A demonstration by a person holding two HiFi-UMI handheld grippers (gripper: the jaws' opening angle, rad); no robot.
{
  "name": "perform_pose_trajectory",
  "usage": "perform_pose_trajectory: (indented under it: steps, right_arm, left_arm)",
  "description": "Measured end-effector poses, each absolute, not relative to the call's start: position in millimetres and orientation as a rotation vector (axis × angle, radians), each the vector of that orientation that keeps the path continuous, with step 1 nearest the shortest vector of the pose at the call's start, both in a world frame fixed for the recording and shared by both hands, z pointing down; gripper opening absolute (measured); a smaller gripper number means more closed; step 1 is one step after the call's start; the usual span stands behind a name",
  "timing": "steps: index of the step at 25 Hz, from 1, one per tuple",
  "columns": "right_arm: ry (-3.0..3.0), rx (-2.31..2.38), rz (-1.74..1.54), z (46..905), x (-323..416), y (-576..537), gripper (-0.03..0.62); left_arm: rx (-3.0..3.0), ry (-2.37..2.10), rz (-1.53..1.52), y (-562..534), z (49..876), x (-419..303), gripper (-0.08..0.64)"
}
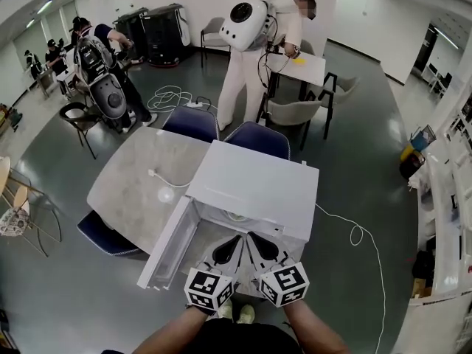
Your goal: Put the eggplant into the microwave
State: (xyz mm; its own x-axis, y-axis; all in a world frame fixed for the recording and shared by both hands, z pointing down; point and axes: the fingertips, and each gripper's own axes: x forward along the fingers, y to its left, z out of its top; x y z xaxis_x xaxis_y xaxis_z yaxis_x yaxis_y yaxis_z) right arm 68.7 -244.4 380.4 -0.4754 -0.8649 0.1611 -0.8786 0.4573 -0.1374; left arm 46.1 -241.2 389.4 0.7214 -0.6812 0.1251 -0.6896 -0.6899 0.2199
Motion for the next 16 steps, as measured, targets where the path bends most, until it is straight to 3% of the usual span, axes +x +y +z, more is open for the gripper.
perform_pose_trajectory:
  steps: [16]
  right_arm:
    - [-2.637, 1.565, 0.280, 373, 77, -240, 0.000]
  left_arm:
    - [2.702, -1.118, 0.051, -234, 381, 53, 0.009]
